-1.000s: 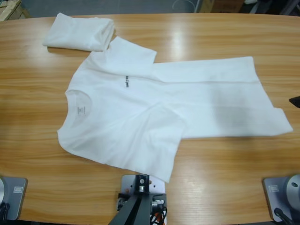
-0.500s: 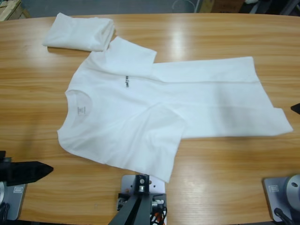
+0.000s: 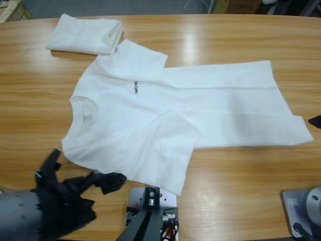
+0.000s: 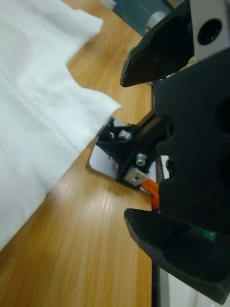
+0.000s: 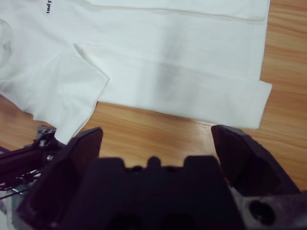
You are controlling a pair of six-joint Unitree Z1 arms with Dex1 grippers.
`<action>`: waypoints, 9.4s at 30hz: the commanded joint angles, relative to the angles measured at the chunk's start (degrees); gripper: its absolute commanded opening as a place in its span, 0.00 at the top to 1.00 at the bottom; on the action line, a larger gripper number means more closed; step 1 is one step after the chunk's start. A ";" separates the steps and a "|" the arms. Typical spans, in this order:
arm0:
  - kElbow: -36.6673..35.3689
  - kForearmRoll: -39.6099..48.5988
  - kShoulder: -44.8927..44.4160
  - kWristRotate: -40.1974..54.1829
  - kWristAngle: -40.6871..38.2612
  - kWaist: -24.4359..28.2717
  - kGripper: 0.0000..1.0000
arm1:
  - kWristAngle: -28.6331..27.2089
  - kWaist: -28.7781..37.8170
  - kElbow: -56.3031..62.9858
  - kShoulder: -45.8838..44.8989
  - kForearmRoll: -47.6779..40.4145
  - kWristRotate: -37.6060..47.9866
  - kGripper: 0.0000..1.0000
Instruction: Fold clothes
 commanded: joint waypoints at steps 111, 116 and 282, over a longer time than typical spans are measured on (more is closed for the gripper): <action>6.46 7.10 -6.86 7.49 -6.15 0.89 1.00 | 5.41 -26.19 17.94 21.13 -12.53 48.29 0.00; 6.51 6.87 -6.04 8.37 -6.45 1.47 1.00 | 7.19 -6.68 18.62 19.33 -10.18 74.36 0.01; -17.29 30.42 -3.84 39.34 -2.97 26.61 1.00 | -0.44 3.01 -7.73 40.43 14.71 -0.46 1.00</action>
